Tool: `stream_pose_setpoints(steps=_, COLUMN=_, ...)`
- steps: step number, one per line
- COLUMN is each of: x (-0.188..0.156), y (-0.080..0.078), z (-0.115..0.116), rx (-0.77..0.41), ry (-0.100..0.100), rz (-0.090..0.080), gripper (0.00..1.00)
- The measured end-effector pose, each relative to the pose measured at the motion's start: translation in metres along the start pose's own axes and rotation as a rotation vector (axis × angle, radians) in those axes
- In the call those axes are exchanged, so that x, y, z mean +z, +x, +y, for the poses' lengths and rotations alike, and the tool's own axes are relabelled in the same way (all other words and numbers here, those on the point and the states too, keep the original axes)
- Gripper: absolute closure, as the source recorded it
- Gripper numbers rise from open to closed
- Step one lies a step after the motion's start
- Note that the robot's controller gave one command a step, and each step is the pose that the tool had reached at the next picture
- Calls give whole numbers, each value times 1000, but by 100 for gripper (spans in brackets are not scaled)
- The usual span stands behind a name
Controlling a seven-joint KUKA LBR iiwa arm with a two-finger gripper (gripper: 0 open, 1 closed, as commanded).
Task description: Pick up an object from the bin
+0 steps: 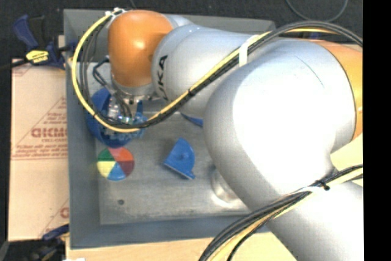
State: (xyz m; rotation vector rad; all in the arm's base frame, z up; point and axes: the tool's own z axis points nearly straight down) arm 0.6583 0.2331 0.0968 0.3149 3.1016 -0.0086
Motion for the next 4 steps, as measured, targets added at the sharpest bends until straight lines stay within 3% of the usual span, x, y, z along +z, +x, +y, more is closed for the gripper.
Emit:
stream_pose_setpoints(steps=1, x=-6, y=-2, z=-1, rx=-1, ry=-2, rz=-5, gripper=100)
stream_pose_setpoints(steps=2, x=-62, y=-3, z=-1, rx=1, ry=-3, rz=-5, gripper=100)
stream_pose_setpoints(steps=3, x=-53, y=-2, z=-3, rx=1, ry=1, rz=0, gripper=100)
stream_pose_setpoints(steps=4, x=-94, y=-5, z=-2, rx=2, ry=-4, rz=-6, gripper=100)
